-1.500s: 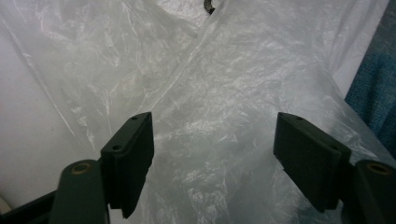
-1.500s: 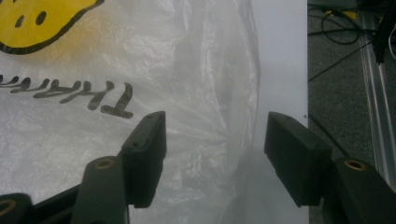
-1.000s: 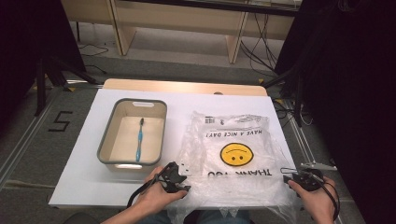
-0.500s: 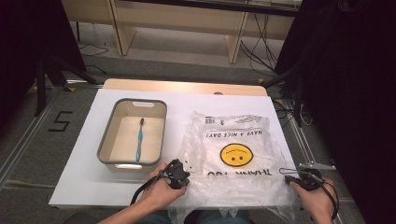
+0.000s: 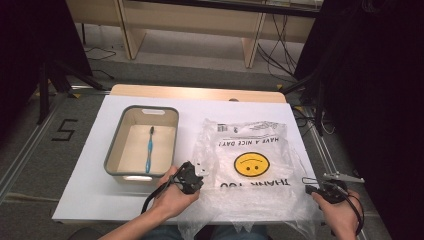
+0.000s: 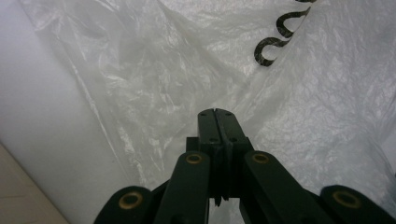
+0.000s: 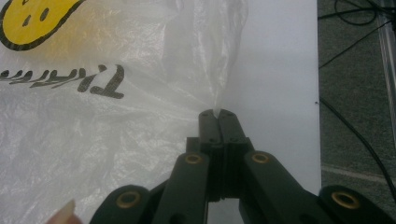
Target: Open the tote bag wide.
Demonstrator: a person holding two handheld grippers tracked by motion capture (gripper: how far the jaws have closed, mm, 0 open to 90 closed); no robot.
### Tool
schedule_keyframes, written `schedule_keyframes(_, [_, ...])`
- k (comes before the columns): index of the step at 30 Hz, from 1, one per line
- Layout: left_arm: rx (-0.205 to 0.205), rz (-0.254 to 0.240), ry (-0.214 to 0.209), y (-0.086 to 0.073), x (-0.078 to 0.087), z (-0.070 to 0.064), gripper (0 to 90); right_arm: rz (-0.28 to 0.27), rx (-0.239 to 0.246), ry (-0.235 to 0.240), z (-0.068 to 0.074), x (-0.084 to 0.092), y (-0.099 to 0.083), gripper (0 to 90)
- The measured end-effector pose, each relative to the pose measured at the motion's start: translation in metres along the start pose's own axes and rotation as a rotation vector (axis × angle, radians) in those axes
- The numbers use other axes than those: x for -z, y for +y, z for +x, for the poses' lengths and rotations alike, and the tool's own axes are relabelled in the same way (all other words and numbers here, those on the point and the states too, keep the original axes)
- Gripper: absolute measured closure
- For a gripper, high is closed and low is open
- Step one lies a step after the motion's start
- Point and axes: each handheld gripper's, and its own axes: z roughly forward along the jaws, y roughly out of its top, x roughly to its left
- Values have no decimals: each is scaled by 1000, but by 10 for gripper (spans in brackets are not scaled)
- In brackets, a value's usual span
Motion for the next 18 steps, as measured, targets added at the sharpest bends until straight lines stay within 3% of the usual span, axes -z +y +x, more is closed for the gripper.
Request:
schedule_keyframes(2, [-26, 19, 18, -1, 2, -2, 852, 1, -6, 0, 0, 0, 0, 900])
schedule_keyframes(5, [-32, 40, 29, -3, 8, -7, 585, 0, -4, -3, -2, -1, -1, 900])
schedule_keyframes(7, [-39, 63, 34, -5, 12, -11, 476, 3, -2, -9, -4, -1, -2, 900])
schedule_keyframes(10, [-24, 70, 32, -10, 19, -17, 422, 10, -19, -22, -6, 1, -3, 900])
schedule_keyframes(14, [1, 130, 31, -19, 23, -17, 394, 14, -33, -37, -7, 3, -4, 900])
schedule_keyframes(18, [16, 180, 57, -26, 19, -13, 392, 22, -31, -44, -8, 3, -3, 900])
